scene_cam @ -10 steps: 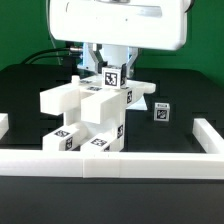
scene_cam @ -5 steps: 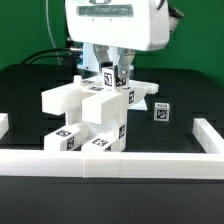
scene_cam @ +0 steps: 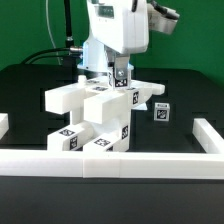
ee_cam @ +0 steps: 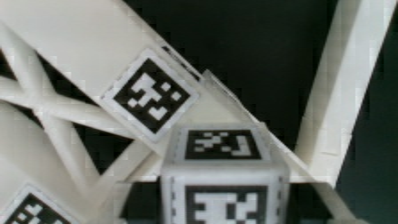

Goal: Assemble chair

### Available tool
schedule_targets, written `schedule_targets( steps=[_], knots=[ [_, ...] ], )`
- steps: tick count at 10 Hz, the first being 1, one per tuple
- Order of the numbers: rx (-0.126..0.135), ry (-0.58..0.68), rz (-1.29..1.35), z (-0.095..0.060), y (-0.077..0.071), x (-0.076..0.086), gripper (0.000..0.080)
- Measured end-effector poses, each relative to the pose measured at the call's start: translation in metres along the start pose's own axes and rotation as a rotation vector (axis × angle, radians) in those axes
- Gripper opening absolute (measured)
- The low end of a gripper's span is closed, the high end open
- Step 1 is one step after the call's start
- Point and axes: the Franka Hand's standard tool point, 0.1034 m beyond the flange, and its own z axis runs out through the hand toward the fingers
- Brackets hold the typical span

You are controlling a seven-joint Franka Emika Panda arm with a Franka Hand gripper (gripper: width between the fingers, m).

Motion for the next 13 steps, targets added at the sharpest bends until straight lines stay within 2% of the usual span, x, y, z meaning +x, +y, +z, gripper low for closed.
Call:
schedule_targets(
  steps=[6, 8, 10, 11, 12, 13],
  knots=[
    [0.0, -0.017, 0.285, 0.001, -0.001, -0.005, 0.0285],
    [0.029, -0.027, 0.494, 0.001, -0.002, -0.007, 0.0285],
    [0.044, -0.036, 0.602, 0.002, -0.005, -0.012, 0.0285],
    [0.044, -0.035, 0.595, 0.002, -0.005, -0.012, 0.0365],
    [0.042, -0.035, 0.59, 0.003, -0.005, -0.012, 0.0365],
    [0.041, -0.034, 0.567, 0.004, -0.004, -0.013, 0.0501]
  ],
)
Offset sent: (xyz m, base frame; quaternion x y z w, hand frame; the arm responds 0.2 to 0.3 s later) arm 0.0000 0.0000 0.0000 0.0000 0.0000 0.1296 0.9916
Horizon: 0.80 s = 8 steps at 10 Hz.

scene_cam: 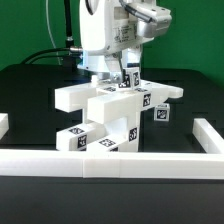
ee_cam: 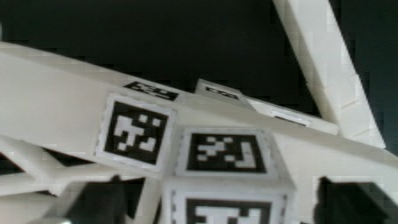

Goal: Assemble chair

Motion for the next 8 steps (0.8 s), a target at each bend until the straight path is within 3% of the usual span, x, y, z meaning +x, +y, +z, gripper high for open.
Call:
schedule_targets(
  steps=[1, 2, 4, 8],
  knots=[
    [0.0, 0.0, -0.041, 0.0, 0.0, 0.0, 0.0617],
    [-0.013, -0.001, -0.09, -0.001, 0.001, -0.002, 0.064],
    [-0.019, -0.002, -0.347, -0.004, 0.001, -0.013, 0.0648],
    [-0.022, 0.0, -0.648, -0.002, 0.002, -0.011, 0.0649]
  ],
)
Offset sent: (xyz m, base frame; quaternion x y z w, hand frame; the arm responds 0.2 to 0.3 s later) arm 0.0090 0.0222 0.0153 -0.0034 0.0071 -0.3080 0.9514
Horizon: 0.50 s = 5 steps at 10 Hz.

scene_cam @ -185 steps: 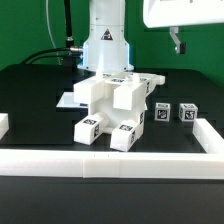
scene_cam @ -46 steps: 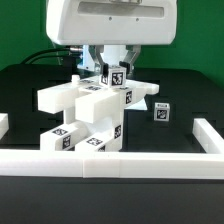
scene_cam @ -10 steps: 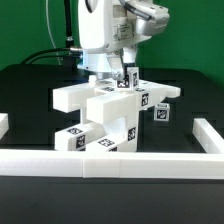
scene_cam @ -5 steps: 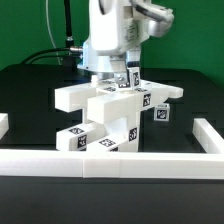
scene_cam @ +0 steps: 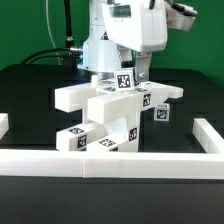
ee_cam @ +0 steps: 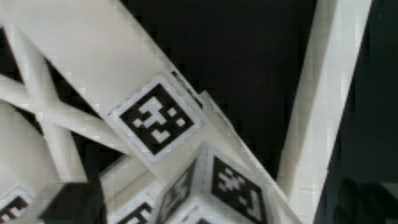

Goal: Assemble chair

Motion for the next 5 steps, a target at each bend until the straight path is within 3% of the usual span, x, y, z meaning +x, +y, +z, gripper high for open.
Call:
schedule_targets(
  steps=[1, 5],
  knots=[
    [-0.01, 0.009, -0.152, 0.0008, 0.0003, -0.0029, 0.0649],
    [-0.01, 0.014, -0.601, 0.0003, -0.003, -0.0105, 0.0649]
  ],
)
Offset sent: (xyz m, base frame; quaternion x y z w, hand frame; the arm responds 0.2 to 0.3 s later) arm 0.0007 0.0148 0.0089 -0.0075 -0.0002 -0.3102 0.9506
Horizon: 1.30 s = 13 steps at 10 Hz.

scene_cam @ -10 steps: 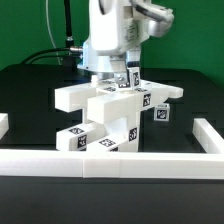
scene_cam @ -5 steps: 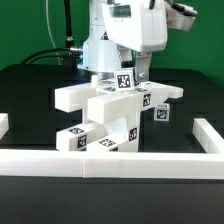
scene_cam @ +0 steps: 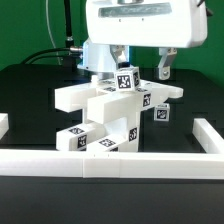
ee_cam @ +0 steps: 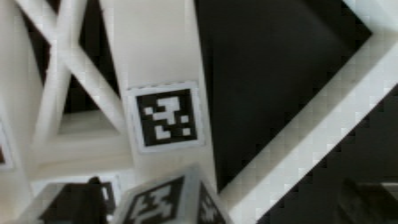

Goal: Assemble chair

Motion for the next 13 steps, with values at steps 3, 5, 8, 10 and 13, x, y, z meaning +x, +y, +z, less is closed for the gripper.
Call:
schedule_targets(
  steps=[3, 5, 8, 10, 13],
  knots=[
    [-0.002, 0.0, -0.184, 0.001, 0.001, 0.001, 0.0649],
    [-0.003, -0.001, -0.292, 0.001, 0.002, 0.001, 0.0649],
    [-0.015, 0.008, -0.706, 0.001, 0.014, 0.01, 0.0649],
    [-0.02, 0.013, -0.907, 0.0, 0.017, 0.015, 0.0649],
    [-0.044, 0.011, -1.096, 0.0, 0.022, 0.018, 0.0649]
  ],
)
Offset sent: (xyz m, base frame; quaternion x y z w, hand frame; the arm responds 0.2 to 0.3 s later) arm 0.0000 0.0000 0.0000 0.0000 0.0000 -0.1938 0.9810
